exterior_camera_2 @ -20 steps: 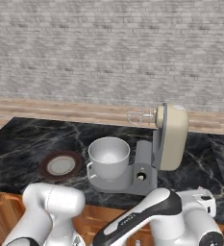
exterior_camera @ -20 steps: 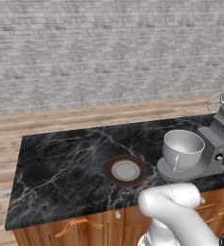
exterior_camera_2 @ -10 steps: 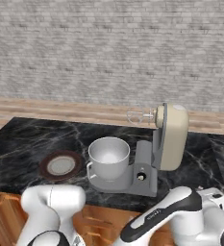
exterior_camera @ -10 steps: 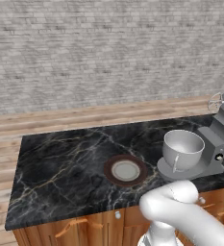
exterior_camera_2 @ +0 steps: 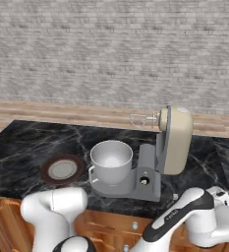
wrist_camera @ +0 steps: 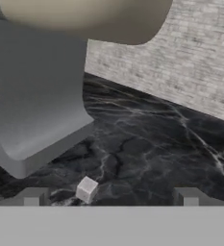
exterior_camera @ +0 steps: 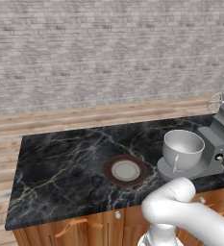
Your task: Add butter and sugar cubes to the stand mixer bowl and then turn on the stand mixer to begin making frosting.
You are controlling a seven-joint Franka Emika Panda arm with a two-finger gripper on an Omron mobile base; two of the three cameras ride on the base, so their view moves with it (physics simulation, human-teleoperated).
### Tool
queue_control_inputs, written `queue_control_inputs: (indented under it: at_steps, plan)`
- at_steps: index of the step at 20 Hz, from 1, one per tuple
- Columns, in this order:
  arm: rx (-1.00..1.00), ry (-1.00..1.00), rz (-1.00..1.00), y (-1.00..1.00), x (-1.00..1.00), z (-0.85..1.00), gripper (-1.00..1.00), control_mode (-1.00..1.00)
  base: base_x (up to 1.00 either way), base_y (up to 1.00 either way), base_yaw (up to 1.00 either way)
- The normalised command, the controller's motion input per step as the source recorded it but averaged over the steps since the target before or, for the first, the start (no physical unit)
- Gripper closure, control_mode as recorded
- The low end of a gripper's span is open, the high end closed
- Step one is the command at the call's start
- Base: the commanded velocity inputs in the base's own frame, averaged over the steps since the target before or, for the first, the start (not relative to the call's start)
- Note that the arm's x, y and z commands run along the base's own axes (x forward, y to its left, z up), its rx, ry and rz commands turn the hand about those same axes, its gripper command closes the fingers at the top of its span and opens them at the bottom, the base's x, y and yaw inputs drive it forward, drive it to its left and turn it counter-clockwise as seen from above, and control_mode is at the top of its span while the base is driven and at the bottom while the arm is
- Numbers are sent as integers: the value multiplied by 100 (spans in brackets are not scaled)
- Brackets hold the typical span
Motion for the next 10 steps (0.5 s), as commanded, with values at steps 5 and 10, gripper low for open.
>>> queue_control_inputs:
  at_steps: [5, 10]
  plan:
    - [-6, 0, 10, -12, 36, -11, -100, -100, 0, 0, 0]
    - [-7, 0, 4, -32, 12, -9, -100, -100, 0, 0, 0]
